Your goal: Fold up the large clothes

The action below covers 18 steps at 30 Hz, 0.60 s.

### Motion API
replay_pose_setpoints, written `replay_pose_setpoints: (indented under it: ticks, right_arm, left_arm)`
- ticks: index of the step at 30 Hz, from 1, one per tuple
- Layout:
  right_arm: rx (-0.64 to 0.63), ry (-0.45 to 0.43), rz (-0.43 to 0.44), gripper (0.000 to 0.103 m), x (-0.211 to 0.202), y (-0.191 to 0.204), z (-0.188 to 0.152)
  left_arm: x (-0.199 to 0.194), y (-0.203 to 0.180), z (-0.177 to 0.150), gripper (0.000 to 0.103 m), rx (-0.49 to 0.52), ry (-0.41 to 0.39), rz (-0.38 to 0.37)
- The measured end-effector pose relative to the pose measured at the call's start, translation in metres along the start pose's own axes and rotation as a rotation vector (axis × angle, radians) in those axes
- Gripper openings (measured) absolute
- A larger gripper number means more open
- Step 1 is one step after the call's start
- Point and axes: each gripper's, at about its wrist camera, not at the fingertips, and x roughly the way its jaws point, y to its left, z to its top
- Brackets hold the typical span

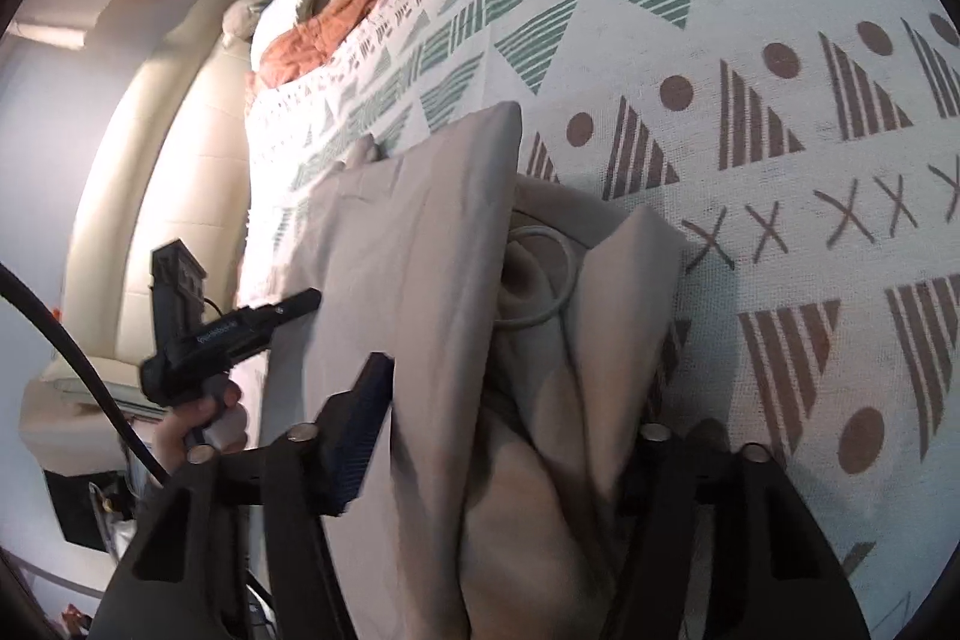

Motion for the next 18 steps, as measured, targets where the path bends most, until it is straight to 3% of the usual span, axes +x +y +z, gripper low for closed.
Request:
replay_pose_setpoints:
  ticks: [7,15,18]
  right_arm:
    - [0.013,0.005,-0.016,0.047,-0.012,-0.007,-0.009]
    - [0.058,0.028,0.013,0.055,0.004,-0.014,0.003]
    - [0.027,0.019,-0.001,0.055,0.009,-0.007,0.002]
  left_arm:
    - [-0.003,-0.005,-0.001,0.048,0.044,0.0,0.004]
    - [0.011,-0.002,0.004,0.048,0.039,-0.006,-0.006]
    - [0.007,-0.007,0.002,0.041,0.049,-0.035,0.023]
